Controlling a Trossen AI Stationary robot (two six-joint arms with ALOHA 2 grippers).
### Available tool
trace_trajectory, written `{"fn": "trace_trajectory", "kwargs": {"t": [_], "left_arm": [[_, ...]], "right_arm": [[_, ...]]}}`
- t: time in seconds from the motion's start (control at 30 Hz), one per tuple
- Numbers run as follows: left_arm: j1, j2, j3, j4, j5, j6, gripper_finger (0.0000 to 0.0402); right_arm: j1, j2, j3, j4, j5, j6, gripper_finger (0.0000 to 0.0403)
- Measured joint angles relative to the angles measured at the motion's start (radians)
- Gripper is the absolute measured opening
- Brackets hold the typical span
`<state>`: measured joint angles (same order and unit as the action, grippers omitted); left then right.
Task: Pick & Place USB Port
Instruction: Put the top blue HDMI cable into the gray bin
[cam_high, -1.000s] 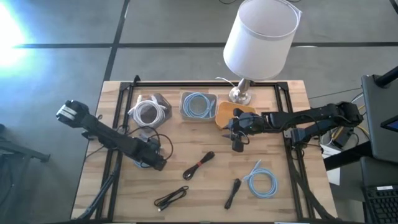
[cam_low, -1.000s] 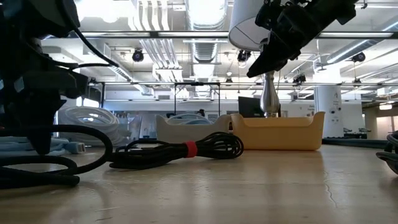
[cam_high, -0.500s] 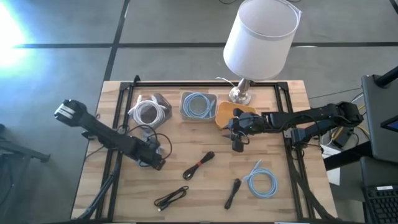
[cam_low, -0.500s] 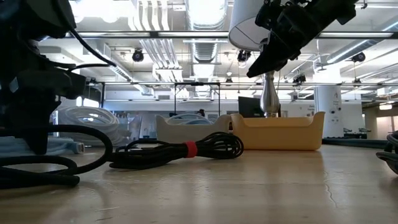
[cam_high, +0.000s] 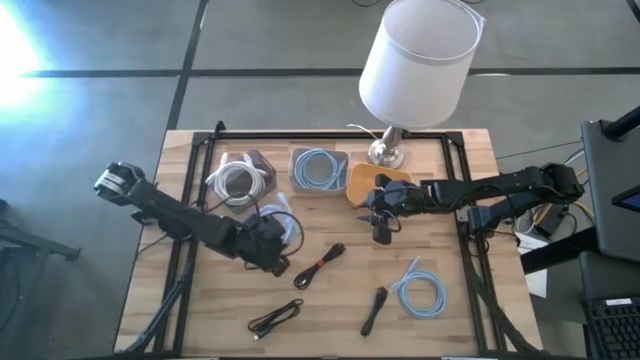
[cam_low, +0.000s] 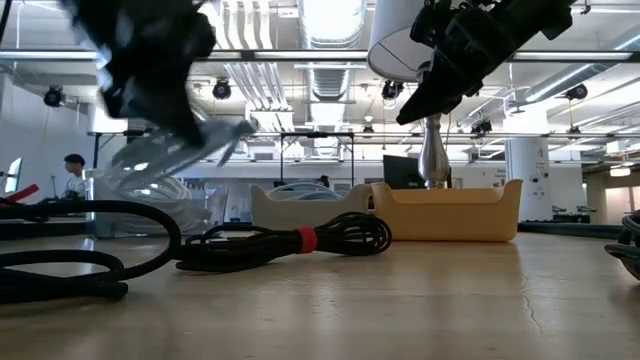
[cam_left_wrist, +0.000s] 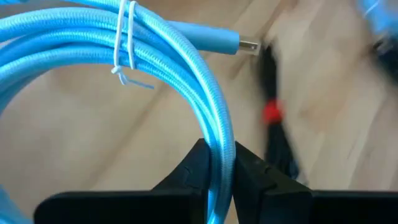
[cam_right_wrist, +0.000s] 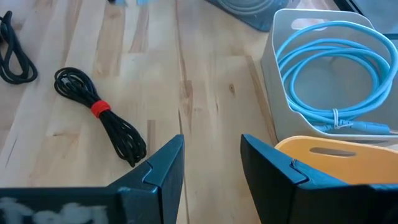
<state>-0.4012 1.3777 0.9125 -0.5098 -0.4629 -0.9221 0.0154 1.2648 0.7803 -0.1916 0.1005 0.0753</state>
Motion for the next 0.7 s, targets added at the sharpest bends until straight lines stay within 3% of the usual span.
{"fn": "trace_trajectory", "kwargs": {"t": [0.23,0.43,0.7], "left_arm": [[0.063,0.002,0.157,-0.005,-0.100,0.297,0.0039],[0.163,0.002,0.206,0.012,-0.162,0.500,0.0039],[0.360,0.077,0.168,0.277,-0.163,0.646,0.0040]], "right_arm": [[0.000,0.000,0.000,0.000,0.000,-0.003,0.0155],[0.000,0.000,0.000,0.000,-0.001,-0.004,0.0155],[0.000,0.000,-0.001,0.001,-0.003,-0.008,0.0155]]}}
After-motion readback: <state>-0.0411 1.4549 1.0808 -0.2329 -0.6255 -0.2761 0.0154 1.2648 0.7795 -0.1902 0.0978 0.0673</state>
